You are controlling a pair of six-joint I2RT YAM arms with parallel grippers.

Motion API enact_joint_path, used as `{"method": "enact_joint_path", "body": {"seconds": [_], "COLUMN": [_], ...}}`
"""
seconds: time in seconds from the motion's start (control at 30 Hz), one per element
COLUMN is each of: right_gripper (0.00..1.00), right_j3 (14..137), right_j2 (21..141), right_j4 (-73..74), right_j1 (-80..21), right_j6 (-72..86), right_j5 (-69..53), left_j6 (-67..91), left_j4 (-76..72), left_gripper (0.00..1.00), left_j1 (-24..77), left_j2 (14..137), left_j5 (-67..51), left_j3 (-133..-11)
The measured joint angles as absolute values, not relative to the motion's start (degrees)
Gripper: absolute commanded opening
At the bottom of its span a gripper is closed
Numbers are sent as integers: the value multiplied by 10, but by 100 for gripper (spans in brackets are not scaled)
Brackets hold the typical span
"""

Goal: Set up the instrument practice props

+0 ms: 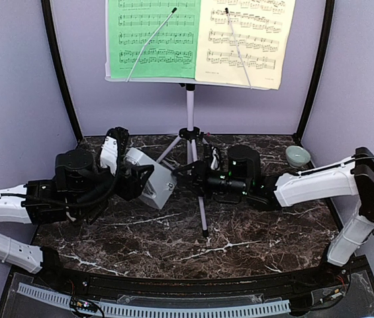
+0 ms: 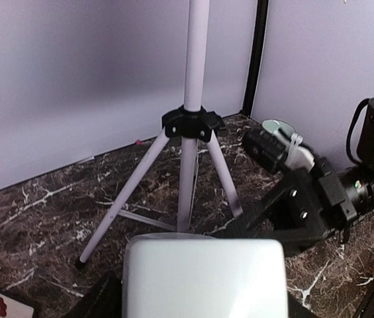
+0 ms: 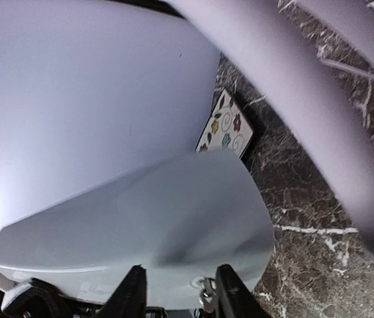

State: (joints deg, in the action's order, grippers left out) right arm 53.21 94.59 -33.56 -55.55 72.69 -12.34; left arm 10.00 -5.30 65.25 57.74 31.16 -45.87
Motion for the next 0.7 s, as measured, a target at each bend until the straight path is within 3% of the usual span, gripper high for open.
{"method": "enact_joint_path", "body": {"seconds": [0.07, 0.23, 0.7], "right_gripper": [58, 67, 77], "right_j3": [528, 497, 507], "right_j2": [914, 841, 798], "right_j4": [-297, -247, -126], "right_j1": [-551, -548, -548], "right_j6": [681, 605, 463], "right_j5": [-110, -93, -93], "left_j6": [135, 194, 233], "left_j4": [-27, 6, 14], "left_gripper": [0, 1, 1], "left_j1": [656, 658, 657], "left_j2": [588, 633, 736], "left_j5": [314, 308, 276], "left_j3": [-460, -460, -471]}}
